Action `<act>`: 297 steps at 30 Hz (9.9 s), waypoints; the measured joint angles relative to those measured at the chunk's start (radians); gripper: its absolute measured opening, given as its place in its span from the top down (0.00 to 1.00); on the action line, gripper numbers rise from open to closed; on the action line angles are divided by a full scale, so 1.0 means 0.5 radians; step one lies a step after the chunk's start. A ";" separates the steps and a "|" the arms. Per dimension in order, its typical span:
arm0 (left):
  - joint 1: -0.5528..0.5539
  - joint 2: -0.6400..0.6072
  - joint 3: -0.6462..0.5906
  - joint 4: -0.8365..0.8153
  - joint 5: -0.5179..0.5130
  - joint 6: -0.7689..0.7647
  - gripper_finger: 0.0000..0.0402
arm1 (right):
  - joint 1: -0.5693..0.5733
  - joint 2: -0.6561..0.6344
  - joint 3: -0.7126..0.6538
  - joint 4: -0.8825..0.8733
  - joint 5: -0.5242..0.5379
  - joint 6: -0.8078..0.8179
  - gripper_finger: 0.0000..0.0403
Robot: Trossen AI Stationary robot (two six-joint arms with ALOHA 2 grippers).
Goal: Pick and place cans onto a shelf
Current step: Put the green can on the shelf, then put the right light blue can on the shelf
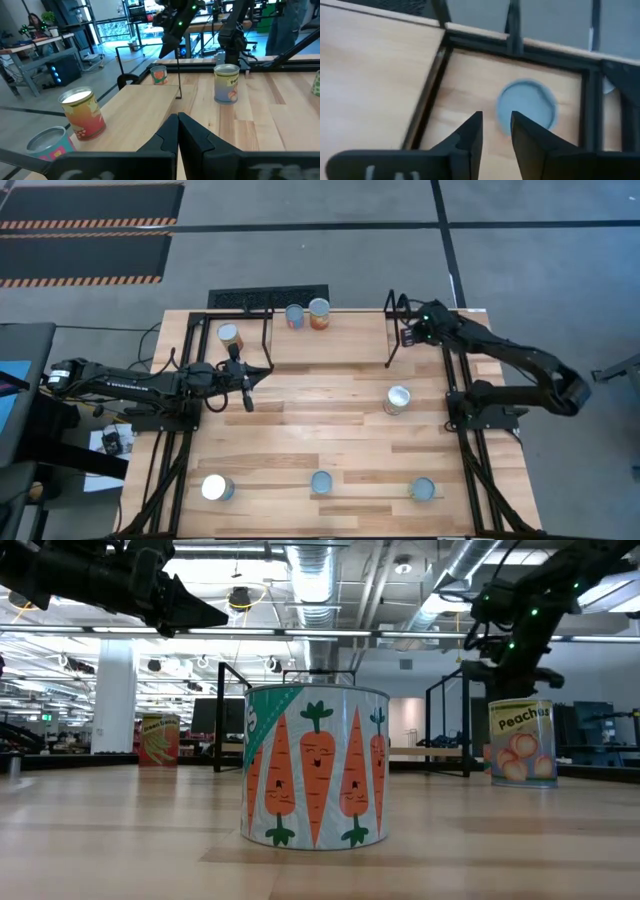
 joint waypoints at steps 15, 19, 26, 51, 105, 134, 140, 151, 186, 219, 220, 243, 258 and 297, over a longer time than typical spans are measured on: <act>0.000 0.000 0.000 -0.004 0.003 0.005 1.00 | -0.215 0.375 0.033 0.151 -0.089 -0.177 0.91; 0.001 0.000 0.000 -0.004 0.002 0.005 1.00 | -0.226 0.484 0.099 0.082 -0.096 -0.194 0.89; 0.001 0.000 0.000 -0.003 0.002 -0.006 1.00 | -0.220 0.527 0.159 0.046 -0.120 -0.250 0.77; 0.000 0.000 0.000 -0.003 0.000 0.005 1.00 | -0.271 0.770 0.175 0.104 -0.154 -0.340 0.69; 0.001 0.001 -0.001 -0.002 0.000 0.003 1.00 | 0.588 1.092 1.140 0.288 -0.373 -1.094 0.95; 0.001 0.001 -0.001 -0.015 0.000 -0.014 1.00 | 0.508 1.583 1.519 0.048 -0.394 -1.268 0.95; 0.000 0.001 -0.001 -0.014 0.000 -0.014 1.00 | 0.506 1.600 1.520 0.069 -0.408 -1.267 0.94; 0.001 0.001 -0.001 -0.014 0.000 -0.014 1.00 | 0.500 1.640 1.520 0.096 -0.422 -1.260 0.92; 0.000 0.001 -0.001 -0.014 0.001 -0.002 1.00 | 0.830 0.975 1.282 0.255 -0.405 -1.586 0.97; 0.001 0.001 -0.001 -0.013 0.001 -0.010 1.00 | 2.340 -0.039 0.225 -0.502 0.528 0.046 0.89; 0.000 0.001 -0.001 -0.013 0.001 -0.011 1.00 | 2.336 -0.025 0.226 -0.550 0.534 0.100 0.87; 0.001 0.001 -0.001 -0.017 0.002 -0.015 1.00 | 2.236 0.356 0.269 -0.757 0.313 0.288 0.67; 0.000 0.001 -0.001 -0.016 0.002 -0.014 1.00 | 2.224 0.288 0.384 -0.862 0.179 0.307 0.52; 0.000 0.001 -0.001 -0.014 0.002 -0.012 1.00 | 1.714 0.530 0.973 -0.553 0.309 -1.191 0.99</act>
